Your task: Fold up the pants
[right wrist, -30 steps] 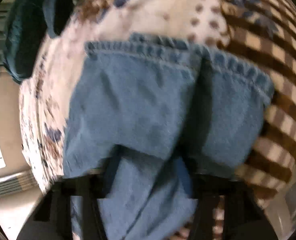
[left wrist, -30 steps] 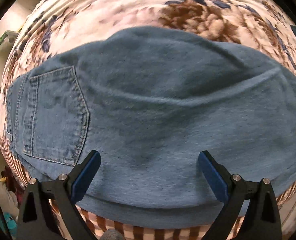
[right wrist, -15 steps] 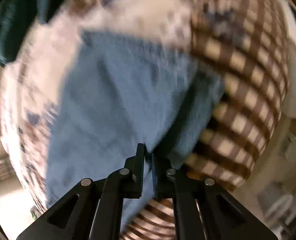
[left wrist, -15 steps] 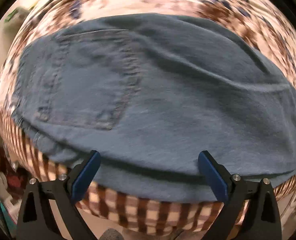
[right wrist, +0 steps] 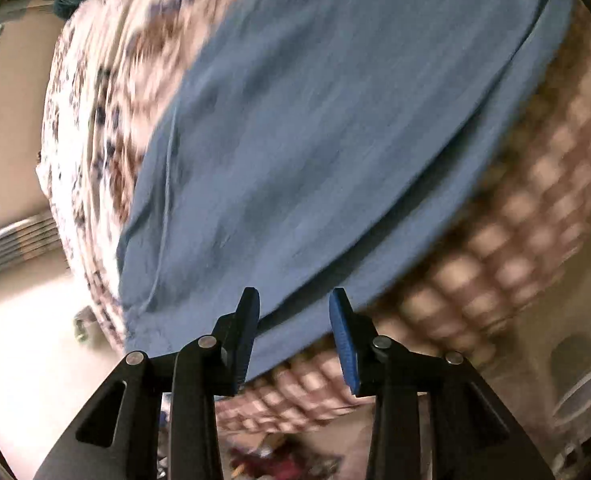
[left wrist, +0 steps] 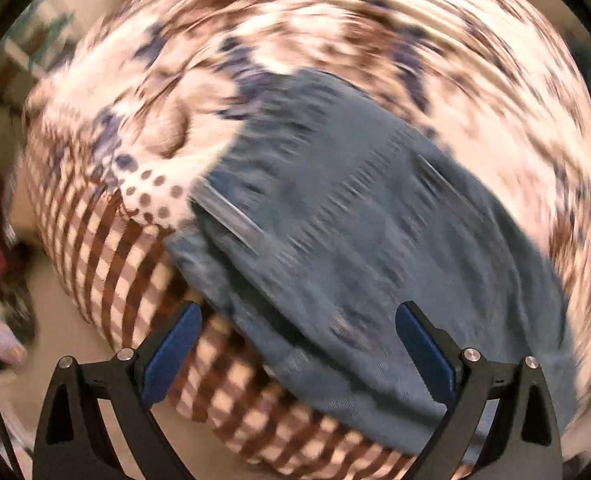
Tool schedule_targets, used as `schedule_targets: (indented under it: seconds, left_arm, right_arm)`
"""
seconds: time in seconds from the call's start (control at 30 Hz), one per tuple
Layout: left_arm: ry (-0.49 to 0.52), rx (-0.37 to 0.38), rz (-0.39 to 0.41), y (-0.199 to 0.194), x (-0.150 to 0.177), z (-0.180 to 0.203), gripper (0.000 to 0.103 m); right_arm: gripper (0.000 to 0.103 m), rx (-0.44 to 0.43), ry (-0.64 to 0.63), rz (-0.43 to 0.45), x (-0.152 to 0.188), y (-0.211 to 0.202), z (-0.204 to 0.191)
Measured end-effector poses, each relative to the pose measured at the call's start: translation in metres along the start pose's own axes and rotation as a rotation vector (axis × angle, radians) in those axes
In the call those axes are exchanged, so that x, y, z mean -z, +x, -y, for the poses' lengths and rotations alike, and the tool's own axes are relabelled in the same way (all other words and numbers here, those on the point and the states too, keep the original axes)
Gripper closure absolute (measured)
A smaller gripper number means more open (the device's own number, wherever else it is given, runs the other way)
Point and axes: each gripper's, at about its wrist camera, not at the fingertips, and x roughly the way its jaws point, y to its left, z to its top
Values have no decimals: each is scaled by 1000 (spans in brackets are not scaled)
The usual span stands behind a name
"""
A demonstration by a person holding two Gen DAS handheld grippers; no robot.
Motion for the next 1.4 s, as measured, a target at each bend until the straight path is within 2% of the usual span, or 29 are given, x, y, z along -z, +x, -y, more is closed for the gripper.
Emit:
schedule_targets:
  seconds: [0.1, 0.23, 0.27, 0.3, 0.33, 0.37, 0.4, 0.43, 0.5, 0.53, 0.63, 0.7, 0.83, 1.0, 1.07, 1.13, 1.17, 1.2, 1.23, 1.27, 1.3, 1.37, 1.4]
  left_arm:
    - [-88, 33, 4, 9, -29, -32, 6]
    - [-151, 62, -16, 22, -33, -48, 7]
    - [-164, 68, -30, 27, -35, -50, 14]
    - [-174, 71, -29, 30, -35, -52, 26]
    - [-180, 73, -22, 31, -35, -53, 33]
    - [-180, 63, -8, 33, -37, -55, 52]
    - [-169, 60, 14, 31, -35, -55, 60]
    - [-156, 56, 27, 32, -39, -54, 63]
    - [-98, 19, 56, 27, -33, -46, 71]
    - [-68, 1, 77, 23, -29, -42, 72]
    - [-52, 3, 110, 9, -24, -45, 74]
    - [-70, 14, 110, -1, -17, -54, 75]
    - [-69, 7, 93, 0, -24, -72, 79]
    - [-40, -12, 48, 24, -33, -73, 77]
    - [-34, -20, 45, 21, -33, -69, 74]
    - [-5, -47, 57, 8, -29, -58, 72]
    - [16, -60, 70, -1, -25, -51, 70]
    - [66, -87, 94, -14, -17, -38, 62]
    - [107, -97, 109, -21, -10, -26, 54]
    - [147, -107, 122, -28, -2, -13, 28]
    - [197, -119, 132, -35, 11, 6, 7]
    - [270, -105, 149, -41, 32, 38, 6]
    - [314, -100, 157, -41, 45, 59, 6]
  right_arm:
    - [64, -48, 46, -12, 7, 30, -8]
    - [64, -41, 96, 8, 6, 55, -15]
    - [64, -41, 108, 13, 7, 61, -16]
    - [65, -43, 114, 20, 7, 64, -16]
    - [71, -40, 118, 31, 7, 65, -16]
    - [82, -44, 121, 40, 5, 67, -19]
    - [90, -44, 118, 52, 4, 67, -20]
    - [98, -28, 108, 63, 4, 66, -20]
    - [98, -1, 63, 84, 5, 60, -25]
    - [98, 45, 14, 89, 9, 57, -32]
    - [98, 95, -69, 112, 21, 44, -44]
    - [98, 99, -93, 117, 29, 32, -46]
    - [98, 109, -115, 94, 43, 24, -48]
    - [98, 148, -109, 61, 53, 43, -30]
    - [97, 158, -98, 15, 47, 57, -20]
    - [86, 135, -85, -25, 42, 59, -15]
    - [70, 118, -85, -53, 39, 59, -14]
    - [59, 111, -92, -67, 36, 54, -15]
    - [40, 112, -103, -61, 34, 47, -14]
    - [38, 111, -117, -38, 32, 35, -12]
    - [38, 113, -124, -3, 29, 17, -7]
    - [38, 127, -111, 63, 19, -14, 4]
    - [38, 136, -91, 123, 10, -35, 13]
